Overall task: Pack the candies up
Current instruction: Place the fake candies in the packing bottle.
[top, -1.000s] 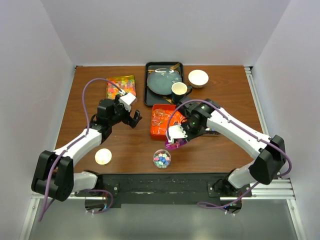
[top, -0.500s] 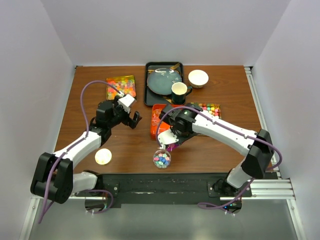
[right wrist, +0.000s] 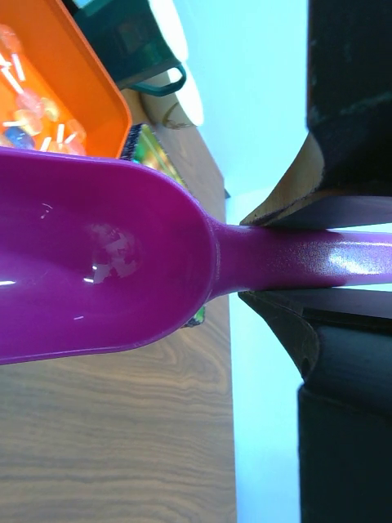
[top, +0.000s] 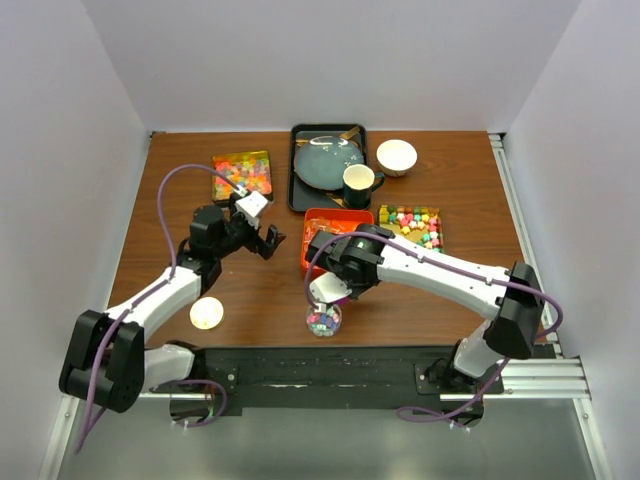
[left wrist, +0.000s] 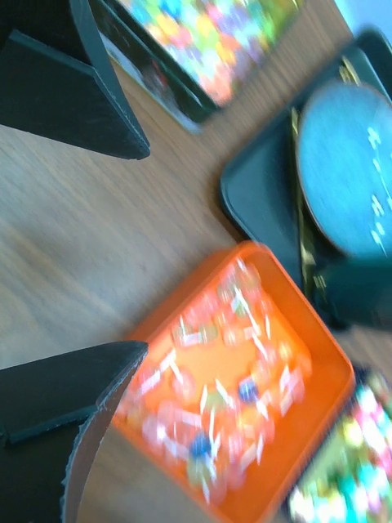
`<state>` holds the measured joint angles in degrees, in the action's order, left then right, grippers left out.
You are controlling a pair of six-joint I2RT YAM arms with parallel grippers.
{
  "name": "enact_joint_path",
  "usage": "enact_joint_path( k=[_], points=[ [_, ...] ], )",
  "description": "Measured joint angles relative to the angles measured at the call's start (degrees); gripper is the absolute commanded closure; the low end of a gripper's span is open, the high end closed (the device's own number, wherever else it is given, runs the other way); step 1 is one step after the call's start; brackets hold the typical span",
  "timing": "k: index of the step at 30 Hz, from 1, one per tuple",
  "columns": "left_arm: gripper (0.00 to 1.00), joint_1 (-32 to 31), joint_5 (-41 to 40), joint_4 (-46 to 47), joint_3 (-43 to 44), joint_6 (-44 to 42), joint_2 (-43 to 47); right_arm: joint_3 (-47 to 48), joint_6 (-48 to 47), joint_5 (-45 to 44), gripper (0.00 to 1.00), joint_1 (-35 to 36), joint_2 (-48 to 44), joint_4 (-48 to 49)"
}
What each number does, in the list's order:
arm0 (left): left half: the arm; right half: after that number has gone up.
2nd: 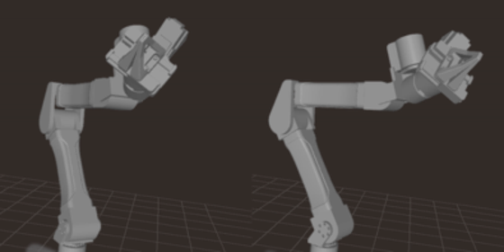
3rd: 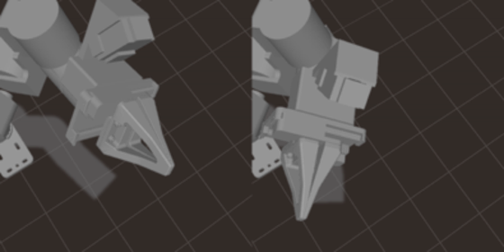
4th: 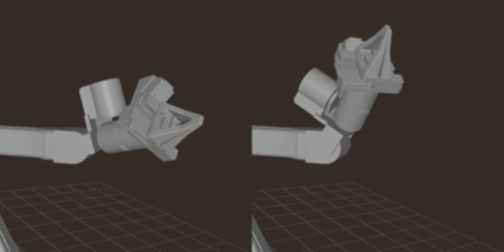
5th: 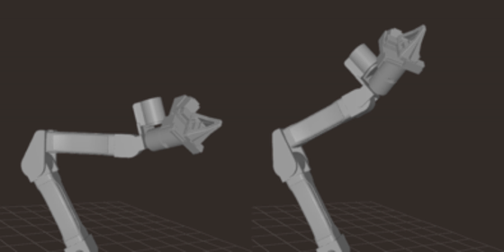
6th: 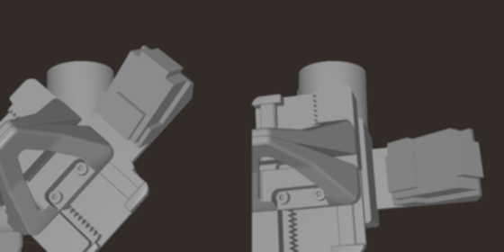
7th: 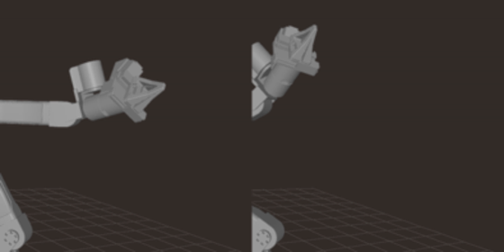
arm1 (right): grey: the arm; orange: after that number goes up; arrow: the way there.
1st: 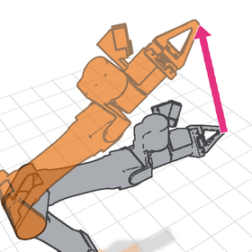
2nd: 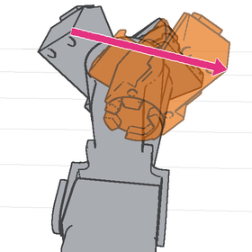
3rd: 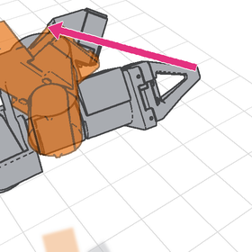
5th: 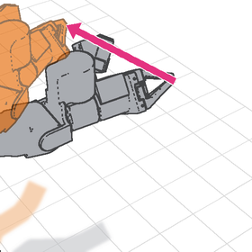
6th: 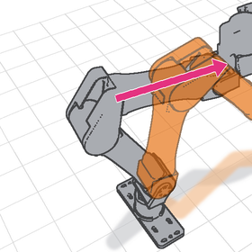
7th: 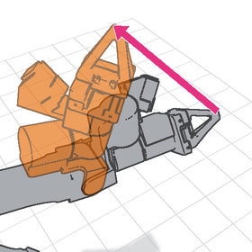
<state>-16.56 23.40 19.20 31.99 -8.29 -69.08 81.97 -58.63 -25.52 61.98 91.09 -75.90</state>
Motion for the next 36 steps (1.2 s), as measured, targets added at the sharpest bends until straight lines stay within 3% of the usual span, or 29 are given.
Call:
enact_joint_path(
  k=[6, 11, 12, 14, 17, 26, 28, 29, 32, 36],
  points=[
    [0.16, -0.02, 10.47, 2.08, -1.53, 4.94, 2.38, -0.02, 1.73, 1.20, 1.00, -0.98, -2.14, -0.07],
    [0.51, -0.66, 18.56, 4.04, -4.37, 10.25, 2.56, 0.35, 5.25, 5.31, 1.00, -4.00, -3.28, -0.39],
    [0.69, -1.11, 19.89, 4.28, -4.57, 11.15, 2.54, 0.48, 6.25, 5.86, 1.00, -4.59, -3.02, -0.22],
    [0.77, -2.23, 22.21, 4.94, -4.57, 12.81, 2.32, 1.57, 8.11, 7.30, 1.00, -6.12, -1.68, -0.20],
    [0.72, -4.24, 24.68, 6.03, -4.57, 13.79, 1.92, 5.44, 11.21, 9.86, 1.00, -8.24, 1.95, 0.74],
    [0.71, -6.93, 24.76, 8.92, -4.46, 15.41, -2.80, 18.69, 15.98, 16.85, 1.00, -10.95, 8.85, 1.16],
    [0.60, -7.15, 24.09, 9.62, -4.46, 15.69, -3.87, 21.62, 16.20, 19.47, 1.00, -11.04, 8.90, 0.31],
    [0.47, -7.21, 23.65, 9.99, -4.44, 15.76, -4.28, 22.73, 16.35, 20.63, 1.00, -11.04, 8.66, 0.33],
    [0.31, -7.23, 22.14, 9.84, -3.78, 15.78, -4.59, 23.65, 16.92, 21.77, 1.00, -11.28, 7.54, -0.98],
    [0.21, -7.98, 14.47, 7.89, -4.57, 14.49, -3.08, 22.40, 17.03, 21.73, 1.00, -13.88, 7.06, 0.04]
  ],
)
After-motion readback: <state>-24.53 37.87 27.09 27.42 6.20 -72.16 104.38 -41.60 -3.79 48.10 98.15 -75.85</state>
